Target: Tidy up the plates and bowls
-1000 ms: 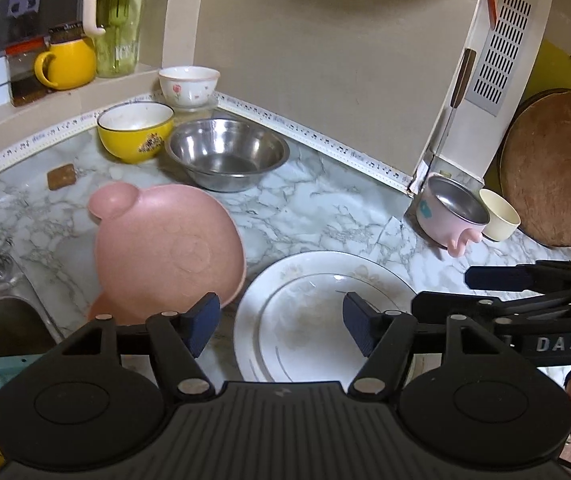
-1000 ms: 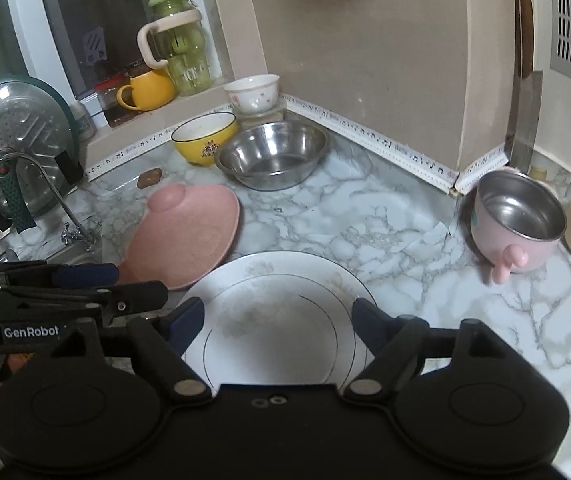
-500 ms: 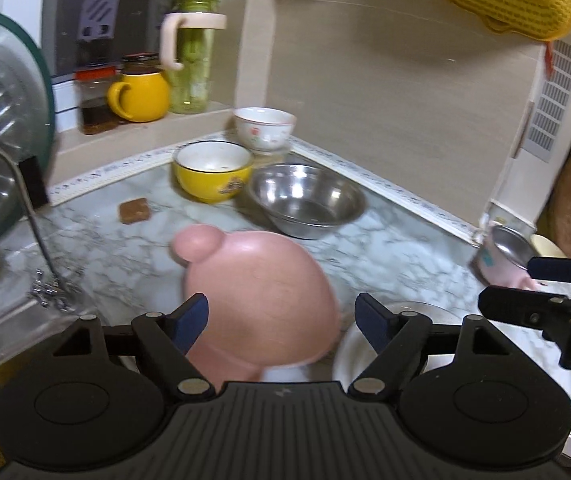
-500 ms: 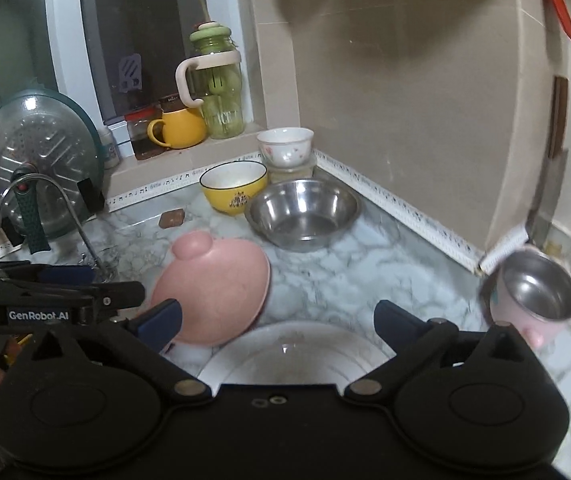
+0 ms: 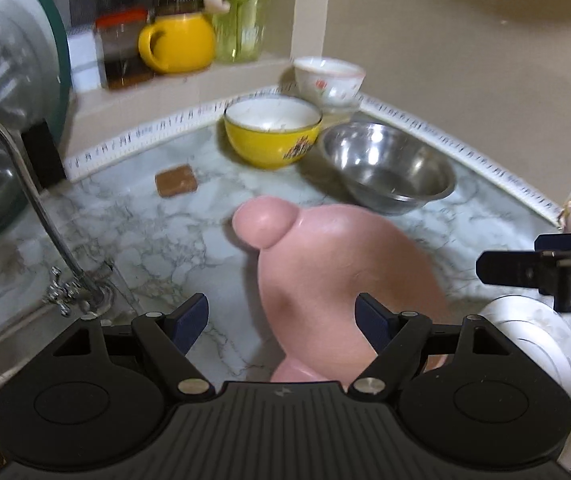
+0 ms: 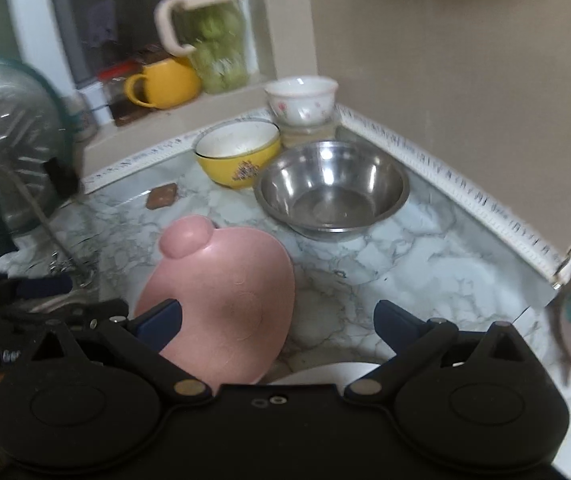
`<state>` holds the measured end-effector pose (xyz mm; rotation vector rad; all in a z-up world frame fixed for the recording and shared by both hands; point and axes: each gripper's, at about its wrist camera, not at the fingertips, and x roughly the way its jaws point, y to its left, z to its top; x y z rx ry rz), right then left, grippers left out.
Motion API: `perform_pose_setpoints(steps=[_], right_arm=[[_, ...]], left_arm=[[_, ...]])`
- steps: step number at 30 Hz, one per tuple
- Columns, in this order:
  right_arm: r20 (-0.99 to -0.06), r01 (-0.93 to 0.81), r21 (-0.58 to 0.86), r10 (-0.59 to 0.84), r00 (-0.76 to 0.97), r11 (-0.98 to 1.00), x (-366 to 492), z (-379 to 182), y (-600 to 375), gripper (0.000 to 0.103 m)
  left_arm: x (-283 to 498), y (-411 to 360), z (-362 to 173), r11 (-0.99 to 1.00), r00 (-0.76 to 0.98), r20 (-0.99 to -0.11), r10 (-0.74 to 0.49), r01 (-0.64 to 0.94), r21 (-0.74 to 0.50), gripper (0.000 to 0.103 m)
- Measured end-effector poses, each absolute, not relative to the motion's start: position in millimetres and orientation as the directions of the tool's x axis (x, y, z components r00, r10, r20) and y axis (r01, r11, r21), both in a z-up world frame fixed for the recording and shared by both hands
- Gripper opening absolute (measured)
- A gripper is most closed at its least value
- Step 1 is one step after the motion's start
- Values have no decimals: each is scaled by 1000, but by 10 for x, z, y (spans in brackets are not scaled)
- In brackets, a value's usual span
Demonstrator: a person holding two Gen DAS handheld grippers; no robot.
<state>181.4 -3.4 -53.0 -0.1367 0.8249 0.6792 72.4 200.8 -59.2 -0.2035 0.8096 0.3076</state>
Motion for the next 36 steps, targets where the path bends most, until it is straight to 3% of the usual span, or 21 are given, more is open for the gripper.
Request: perform_pose_setpoints(steps=[8,13,15,19,21,30,36], right_arm=[[-793,-561,171,451,409,810,2166,-895,190,92],[-828,-532,207,437,352,821,2317,-1063,254,77],[-835,-522,223,438,334,823,2357,-1108,265,70],[-843,-501,247,438,310,829,2396,-1166,279,54],[-844,-500,254,443,304,828,2409,-1181,293,48],[-844,-509,254,446,298,822,2394,-1190,361,29],[-842,-490,250,437,316,835,2373,-1170,357,18]], left_arm=[[1020,2286,-868,921,588,-796,141,-373,-112,80],[1129,2332,-969,913,568,-814,124,-387,-130,79],[1165,2367,-988,908,565,-818,106,-390,-152,64],[1218,2415,-1035,895,551,-830,89,-410,-177,52],[1223,2428,-1042,889,549,-832,82,-417,-188,39],[1249,2455,-1043,875,542,-839,45,-427,-229,17],[1226,2450,-1047,869,535,-843,61,-443,-218,11]])
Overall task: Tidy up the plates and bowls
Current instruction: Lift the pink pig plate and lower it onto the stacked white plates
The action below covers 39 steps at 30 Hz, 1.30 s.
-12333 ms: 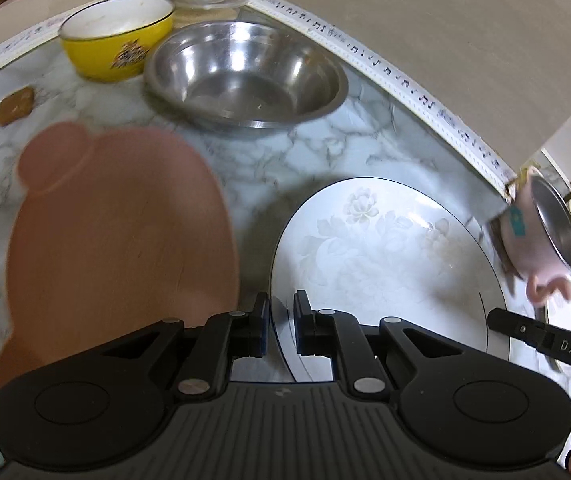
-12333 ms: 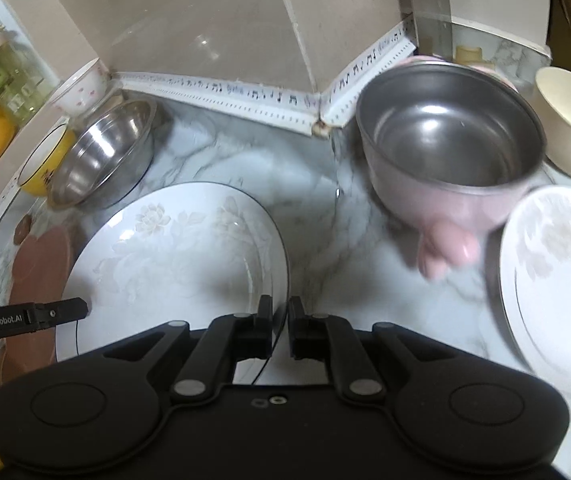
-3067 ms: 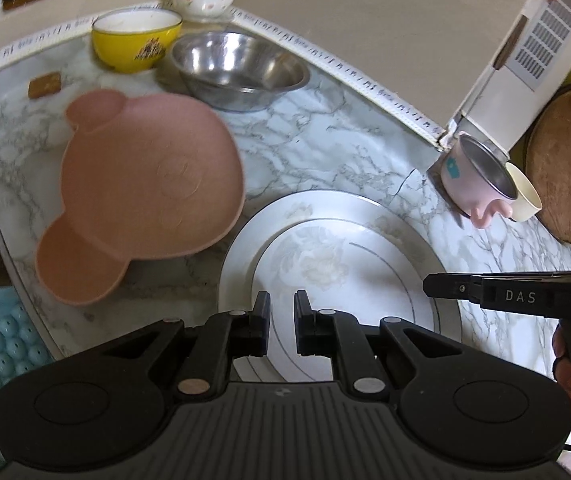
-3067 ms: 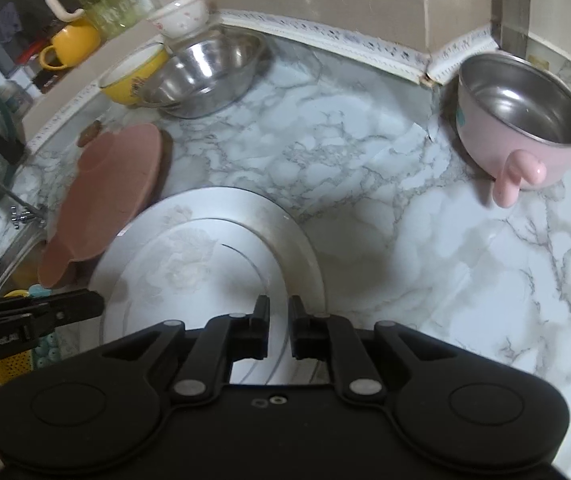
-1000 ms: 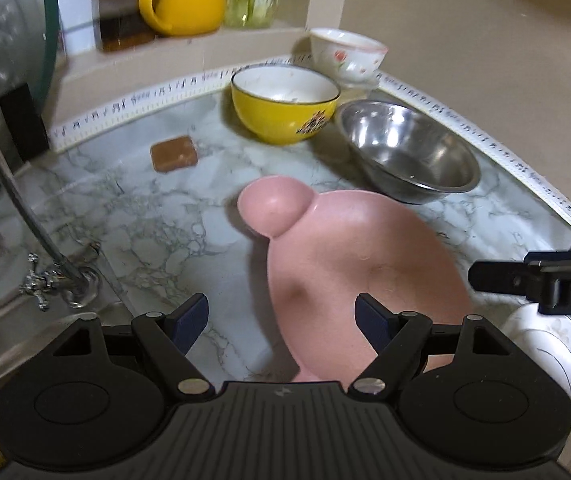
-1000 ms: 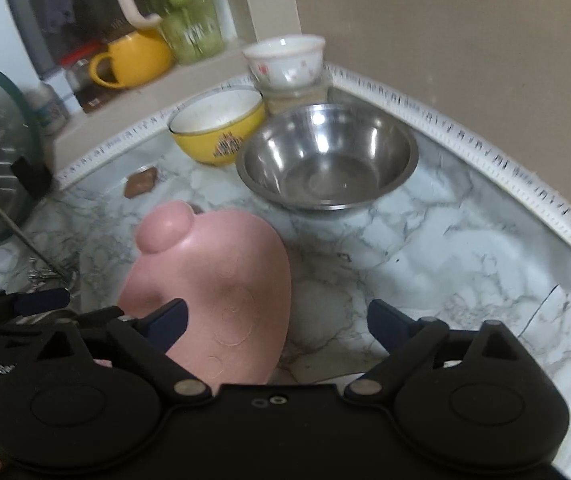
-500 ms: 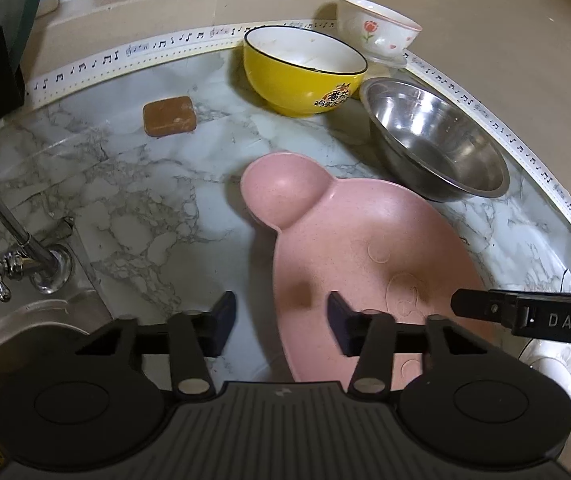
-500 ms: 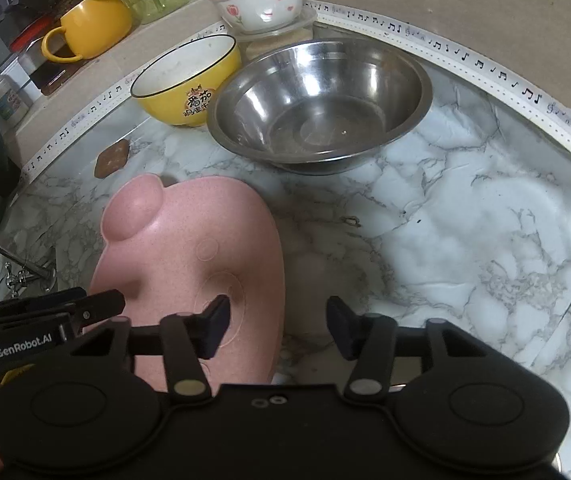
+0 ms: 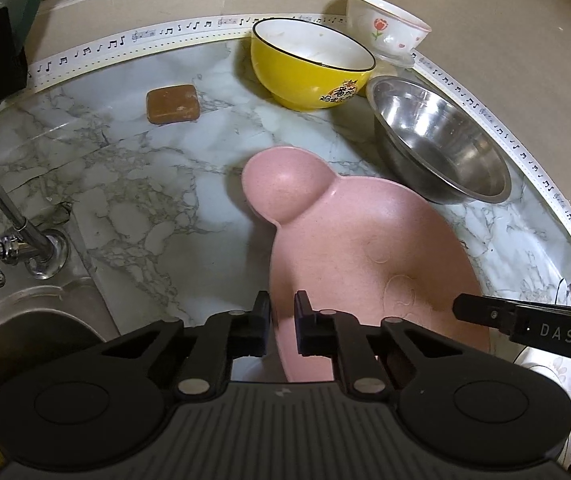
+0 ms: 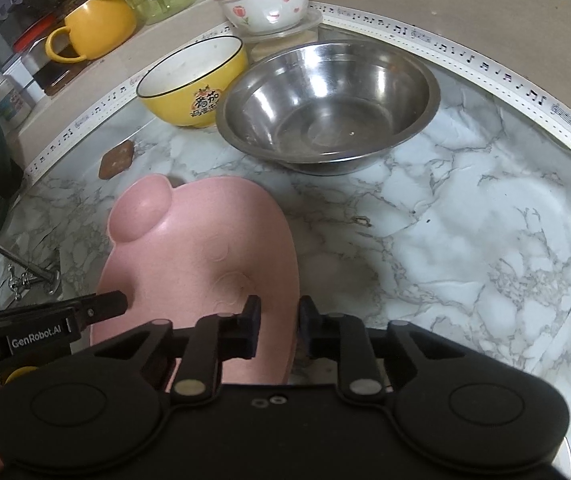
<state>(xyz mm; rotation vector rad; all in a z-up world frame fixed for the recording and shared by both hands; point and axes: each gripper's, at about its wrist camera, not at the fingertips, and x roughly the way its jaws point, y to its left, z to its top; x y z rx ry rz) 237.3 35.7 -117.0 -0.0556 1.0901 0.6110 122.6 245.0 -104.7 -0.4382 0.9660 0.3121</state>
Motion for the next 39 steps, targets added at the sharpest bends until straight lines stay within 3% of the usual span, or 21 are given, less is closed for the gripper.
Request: perform_pose_setpoints(steps=[6,15,26,39], right_arm=[[-838,-476,251,435,329,843,2327,-1110,317,10],[-819,-486,263,459,344,833,2132,-849,227,8],[-798,-463,271,466,382,844,1877,-418,-343,8],[-798,-407,283,449,403,868,1704,-436,-1125,8]], left_arm=[[1116,2464,-961,867,553,-831,59,-440,-232,11],[857,2393,-608,876,589,-806,66,-421,-236,11],[624,1842,-215,899,624,-781,-11,-336,-281,11],[573,1137,-305,929,601,-797,-62,-258,-266,11]])
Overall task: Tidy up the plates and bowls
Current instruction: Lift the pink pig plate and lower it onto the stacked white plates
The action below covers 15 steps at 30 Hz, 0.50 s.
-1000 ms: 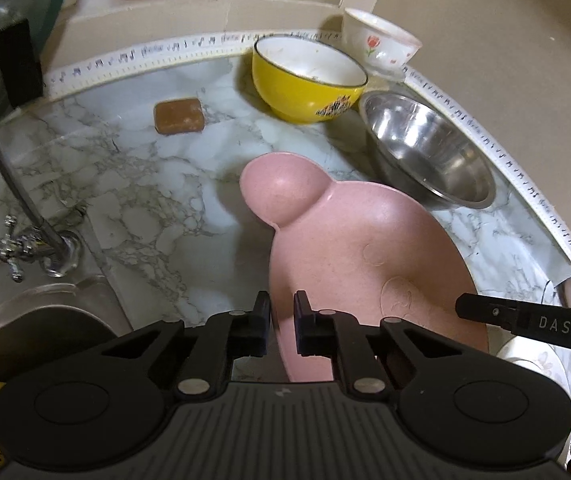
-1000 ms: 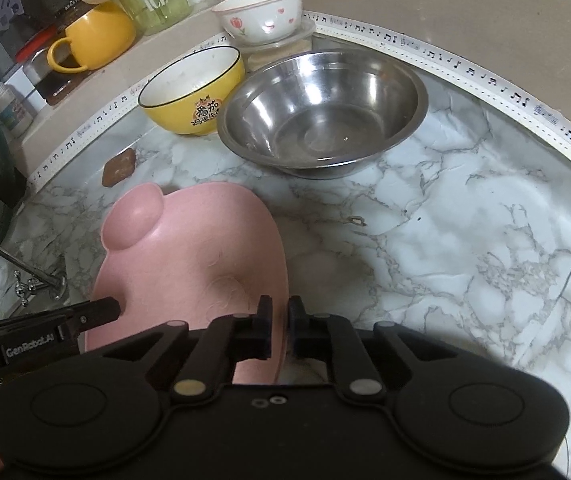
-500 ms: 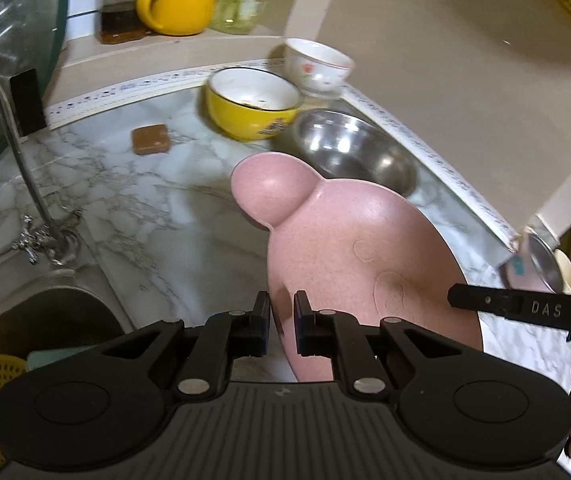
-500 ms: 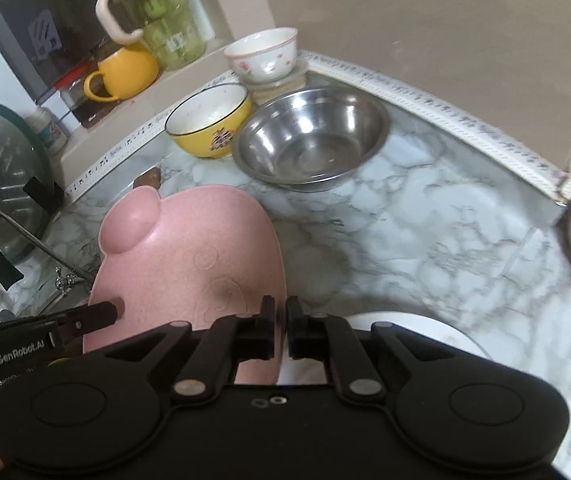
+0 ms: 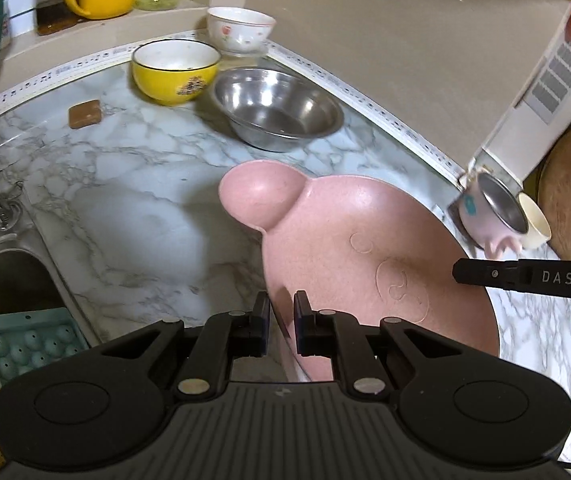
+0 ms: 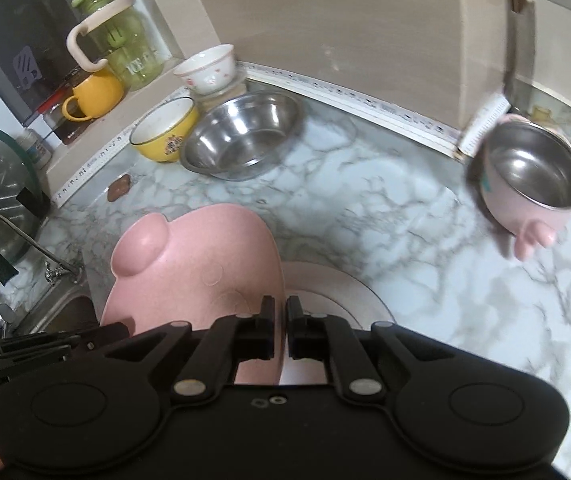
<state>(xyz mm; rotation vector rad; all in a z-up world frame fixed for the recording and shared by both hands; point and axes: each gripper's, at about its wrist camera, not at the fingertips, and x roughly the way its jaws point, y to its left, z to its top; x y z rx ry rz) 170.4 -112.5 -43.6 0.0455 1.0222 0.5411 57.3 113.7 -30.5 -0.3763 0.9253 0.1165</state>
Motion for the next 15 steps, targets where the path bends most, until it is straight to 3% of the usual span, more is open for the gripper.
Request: perform_pose_setpoints(steps=[15], right_arm=[[-800,-411,298,460,386,862,1667,-764,-1551,8]], left_arm=[[537,699,-570,945,591,-806,-40,-239,-222,11]])
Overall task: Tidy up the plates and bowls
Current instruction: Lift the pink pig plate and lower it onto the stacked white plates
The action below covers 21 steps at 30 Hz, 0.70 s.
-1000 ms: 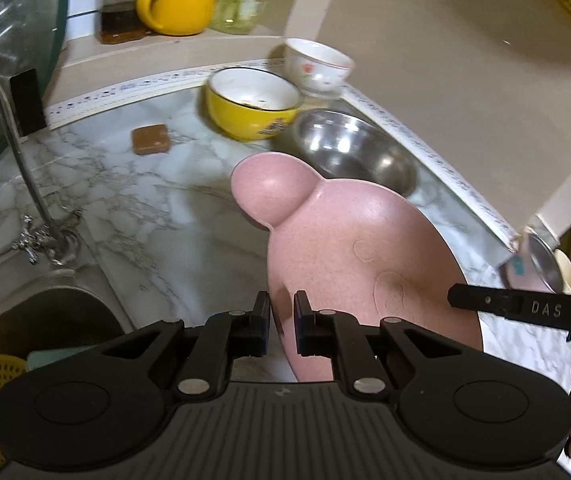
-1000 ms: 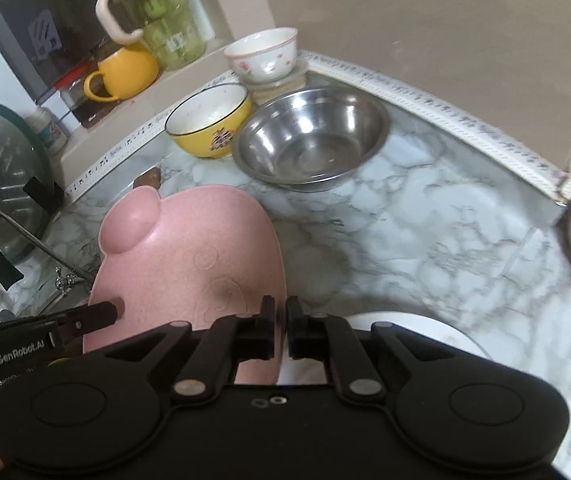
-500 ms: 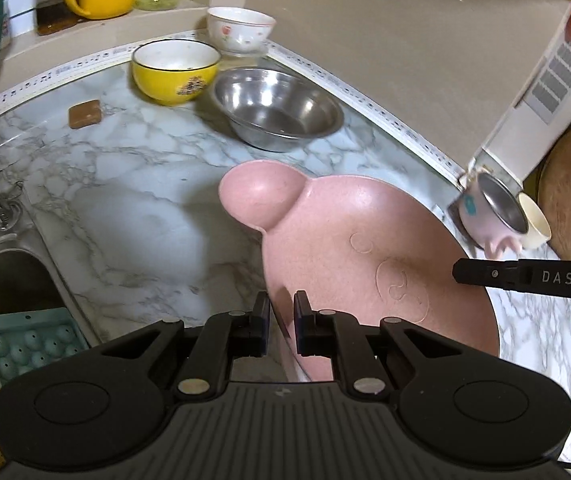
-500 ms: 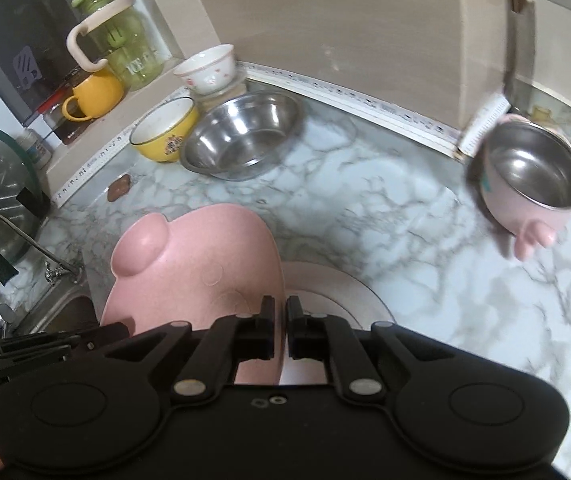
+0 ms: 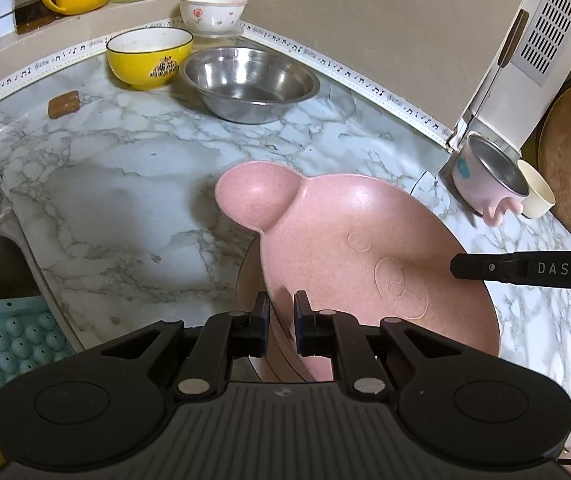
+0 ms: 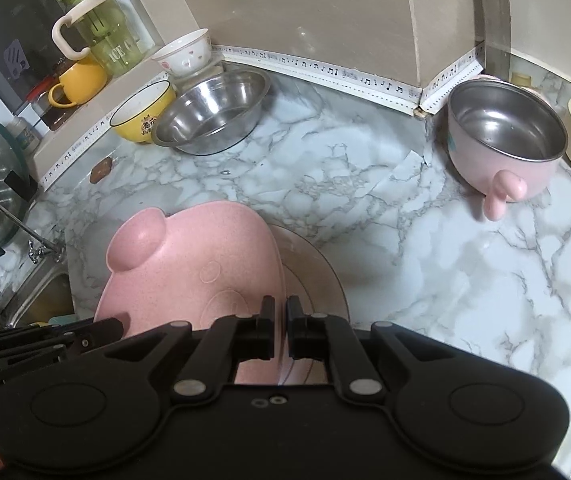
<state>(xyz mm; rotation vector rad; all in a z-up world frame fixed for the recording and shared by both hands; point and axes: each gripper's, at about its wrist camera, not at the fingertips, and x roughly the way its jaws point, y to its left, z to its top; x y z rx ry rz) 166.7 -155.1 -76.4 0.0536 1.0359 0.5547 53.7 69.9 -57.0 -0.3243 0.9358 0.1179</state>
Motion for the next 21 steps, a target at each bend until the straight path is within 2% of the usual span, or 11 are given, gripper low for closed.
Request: perform_pose_setpoints(steps=[21], right_arm=[[-825,-428,284,446,347,858,1709,-1029,-1563,8]], left_arm=[[608,587,-623,950,589,-808,4,-253,-180,11]])
